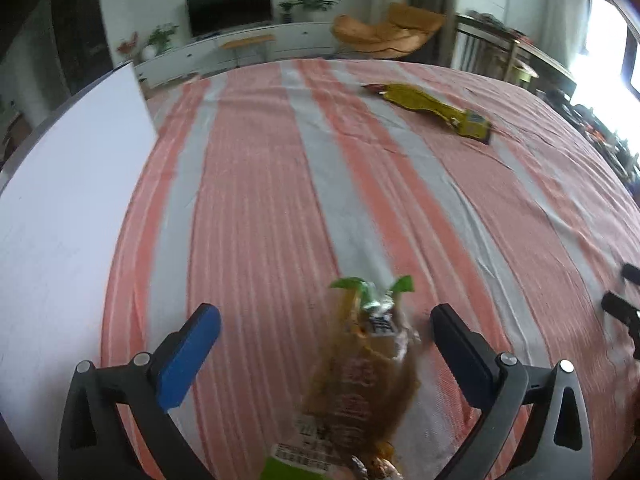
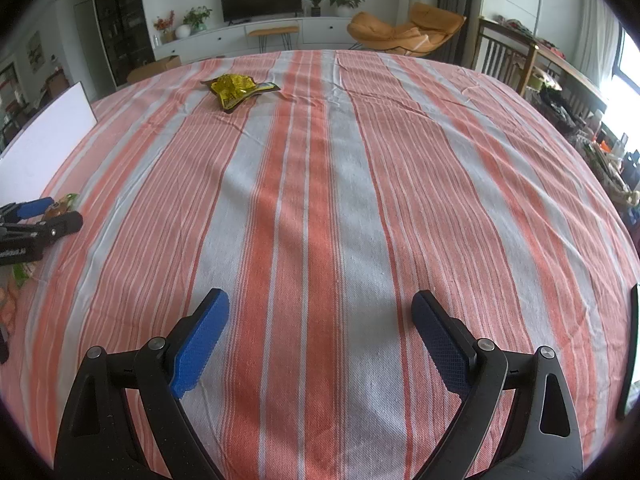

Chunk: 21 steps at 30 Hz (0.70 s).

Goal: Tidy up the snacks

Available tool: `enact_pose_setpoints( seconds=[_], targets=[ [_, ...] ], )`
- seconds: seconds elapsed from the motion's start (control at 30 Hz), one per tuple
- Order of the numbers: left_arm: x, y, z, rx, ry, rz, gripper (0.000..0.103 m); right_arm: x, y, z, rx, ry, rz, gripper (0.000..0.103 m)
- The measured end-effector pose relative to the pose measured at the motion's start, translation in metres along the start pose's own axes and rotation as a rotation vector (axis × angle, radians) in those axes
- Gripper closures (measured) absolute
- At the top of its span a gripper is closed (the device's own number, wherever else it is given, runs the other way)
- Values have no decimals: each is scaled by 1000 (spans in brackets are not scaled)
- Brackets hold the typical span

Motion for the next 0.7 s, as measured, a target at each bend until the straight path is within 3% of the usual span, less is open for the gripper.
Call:
enact_pose_setpoints(
  seconds=[0.7],
  targets=[
    [4, 9, 3, 34, 1, -28, 0, 1, 1, 0, 0, 0, -3, 8]
  ],
)
Point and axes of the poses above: each gripper's, at about its wrist camera, not at the fingertips, and x roughly against the way its jaws point, y to its left, z to its underside, the point moved 7 cm from there along -x, roughly the way its jaws point, and after that the axes turned 4 degrees about -z, right-handed, at the moved point
